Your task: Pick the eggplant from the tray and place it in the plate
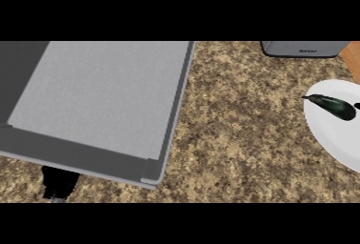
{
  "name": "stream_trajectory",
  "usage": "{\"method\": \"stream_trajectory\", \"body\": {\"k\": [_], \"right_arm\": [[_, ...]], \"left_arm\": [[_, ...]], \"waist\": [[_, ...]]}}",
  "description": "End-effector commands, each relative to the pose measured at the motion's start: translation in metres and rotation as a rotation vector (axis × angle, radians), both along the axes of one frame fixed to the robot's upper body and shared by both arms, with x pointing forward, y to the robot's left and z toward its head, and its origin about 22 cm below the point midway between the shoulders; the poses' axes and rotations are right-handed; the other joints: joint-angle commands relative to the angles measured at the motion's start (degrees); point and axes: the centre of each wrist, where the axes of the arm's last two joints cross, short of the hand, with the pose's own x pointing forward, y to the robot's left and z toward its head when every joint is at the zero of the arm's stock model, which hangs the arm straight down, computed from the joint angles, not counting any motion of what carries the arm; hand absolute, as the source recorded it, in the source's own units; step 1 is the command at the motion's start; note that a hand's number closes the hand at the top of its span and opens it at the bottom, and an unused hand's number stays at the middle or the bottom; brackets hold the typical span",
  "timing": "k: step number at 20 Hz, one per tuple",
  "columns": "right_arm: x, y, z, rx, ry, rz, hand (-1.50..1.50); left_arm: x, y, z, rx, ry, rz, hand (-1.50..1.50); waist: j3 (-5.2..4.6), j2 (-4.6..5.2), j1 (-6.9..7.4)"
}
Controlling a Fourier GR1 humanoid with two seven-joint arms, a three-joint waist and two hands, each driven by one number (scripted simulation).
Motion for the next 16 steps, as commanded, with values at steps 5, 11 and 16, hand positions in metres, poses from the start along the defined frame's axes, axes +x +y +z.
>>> {"method": "stream_trajectory", "body": {"k": [5, 11, 16], "right_arm": [[-0.037, -0.046, 0.0, 0.286, -0.236, -0.07, -1.5], [-0.105, -0.1, 0.005, 0.365, -0.326, -0.048, -1.5], [-0.157, -0.126, 0.003, 0.356, -0.326, 0.005, -1.5]], "left_arm": [[0.019, 0.017, 0.034, 0.013, -0.117, 0.078, 0.0], [0.022, 0.014, 0.042, 0.004, -0.123, 0.064, 0.0], [0.025, 0.017, 0.028, -0.002, -0.123, 0.065, 0.0]], "waist": [[0.47, -0.45, -0.88], [0.52, -0.39, -1.3], [0.58, 0.01, -1.5]]}}
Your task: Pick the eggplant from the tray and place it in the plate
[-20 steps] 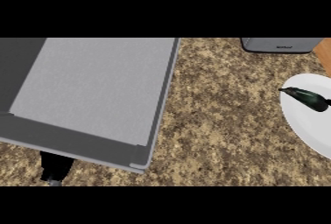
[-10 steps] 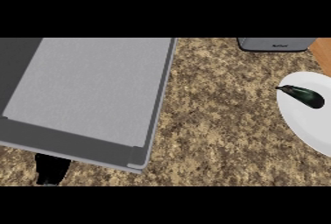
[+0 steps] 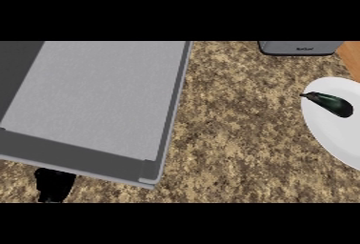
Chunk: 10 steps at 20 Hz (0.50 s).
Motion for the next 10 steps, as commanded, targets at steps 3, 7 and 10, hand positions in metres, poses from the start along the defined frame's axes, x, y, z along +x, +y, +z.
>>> {"method": "stream_trajectory", "body": {"k": [3, 7, 10], "right_arm": [[-0.058, -0.019, -0.017, -0.025, -0.02, 0.063, -1.5], [-0.082, -0.027, -0.016, -0.052, -0.003, 0.088, -1.5], [-0.076, -0.028, -0.01, -0.063, 0.022, 0.104, -1.5]], "left_arm": [[0.033, -0.001, 0.028, -0.008, -0.1, 0.045, 0.0], [0.029, 0.007, 0.026, 0.004, -0.097, 0.031, 0.0], [0.038, 0.008, 0.028, -0.004, -0.101, 0.029, 0.0]], "waist": [[0.42, -0.07, 0.02], [0.47, -0.04, 0.21], [0.42, -0.05, 0.38]]}}
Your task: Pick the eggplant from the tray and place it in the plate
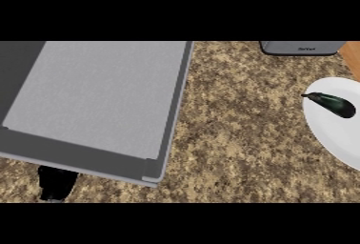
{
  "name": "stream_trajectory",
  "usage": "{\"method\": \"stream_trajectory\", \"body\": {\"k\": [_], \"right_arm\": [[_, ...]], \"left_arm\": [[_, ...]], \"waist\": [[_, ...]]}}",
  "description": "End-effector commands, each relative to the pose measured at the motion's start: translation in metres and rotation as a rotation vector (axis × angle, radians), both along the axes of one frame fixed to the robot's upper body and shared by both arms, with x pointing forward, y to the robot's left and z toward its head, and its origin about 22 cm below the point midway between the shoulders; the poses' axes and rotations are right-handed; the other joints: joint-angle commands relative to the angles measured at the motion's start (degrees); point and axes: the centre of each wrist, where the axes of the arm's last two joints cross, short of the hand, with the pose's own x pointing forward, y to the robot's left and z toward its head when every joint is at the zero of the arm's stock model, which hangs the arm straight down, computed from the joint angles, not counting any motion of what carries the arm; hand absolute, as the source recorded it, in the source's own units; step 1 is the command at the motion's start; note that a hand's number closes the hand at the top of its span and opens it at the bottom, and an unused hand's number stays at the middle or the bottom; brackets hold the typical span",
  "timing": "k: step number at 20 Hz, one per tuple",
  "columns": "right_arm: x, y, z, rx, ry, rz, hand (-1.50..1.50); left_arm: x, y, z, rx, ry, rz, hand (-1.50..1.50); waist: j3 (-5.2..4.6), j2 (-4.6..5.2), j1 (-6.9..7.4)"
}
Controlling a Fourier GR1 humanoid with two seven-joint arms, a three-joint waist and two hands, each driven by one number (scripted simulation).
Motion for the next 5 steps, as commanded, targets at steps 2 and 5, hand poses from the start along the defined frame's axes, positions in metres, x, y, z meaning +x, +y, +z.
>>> {"method": "stream_trajectory", "body": {"k": [2, 5], "right_arm": [[-0.018, -0.004, -0.004, -0.016, -0.014, 0.049, -1.5], [-0.018, 0.001, -0.014, -0.057, -0.016, 0.029, -1.5]], "left_arm": [[0.036, -0.004, 0.028, -0.01, -0.116, 0.044, 0.0], [0.029, 0.004, 0.027, -0.002, -0.134, 0.032, 0.0]], "waist": [[0.32, -0.21, -0.31], [0.44, -0.2, 0.26]]}}
